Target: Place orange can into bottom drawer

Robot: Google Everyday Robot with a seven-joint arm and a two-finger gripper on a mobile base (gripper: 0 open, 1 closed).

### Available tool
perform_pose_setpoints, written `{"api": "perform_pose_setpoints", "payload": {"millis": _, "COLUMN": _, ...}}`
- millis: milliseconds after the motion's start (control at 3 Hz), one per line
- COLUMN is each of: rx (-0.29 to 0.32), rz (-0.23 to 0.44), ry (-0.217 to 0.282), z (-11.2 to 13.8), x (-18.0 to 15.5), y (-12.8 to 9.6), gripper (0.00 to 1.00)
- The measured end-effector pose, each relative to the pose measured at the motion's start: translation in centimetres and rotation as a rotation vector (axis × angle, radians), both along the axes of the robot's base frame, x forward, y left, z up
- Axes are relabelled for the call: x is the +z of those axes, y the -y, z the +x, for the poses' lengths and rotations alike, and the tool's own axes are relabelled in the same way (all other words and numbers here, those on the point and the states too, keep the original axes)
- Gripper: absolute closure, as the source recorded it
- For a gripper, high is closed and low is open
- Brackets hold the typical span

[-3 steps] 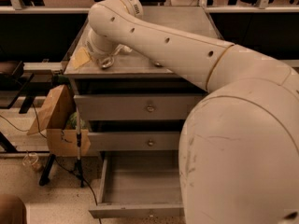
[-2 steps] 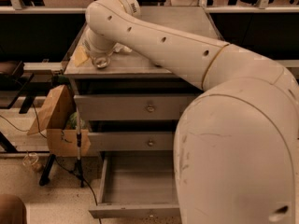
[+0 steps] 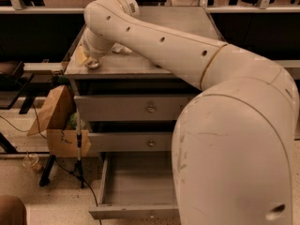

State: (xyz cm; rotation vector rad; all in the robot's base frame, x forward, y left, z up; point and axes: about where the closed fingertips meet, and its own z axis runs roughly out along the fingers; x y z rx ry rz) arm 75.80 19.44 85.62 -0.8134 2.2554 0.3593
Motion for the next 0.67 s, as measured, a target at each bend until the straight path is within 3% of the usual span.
{"api": "perform_pose_setpoints", "payload": {"millis": 333, "rx": 0.008, "rz": 0.003, "ry": 0.014, "z": -0.7, "x": 0.8, "y": 0.4, "gripper": 0.99}}
{"api": "perform_pose_setpoints", "payload": {"millis": 667, "rx": 0.019, "rz": 0.012, "ry": 0.041, "z": -2.2, "x": 2.2, "y": 1.6, "gripper": 1.0}}
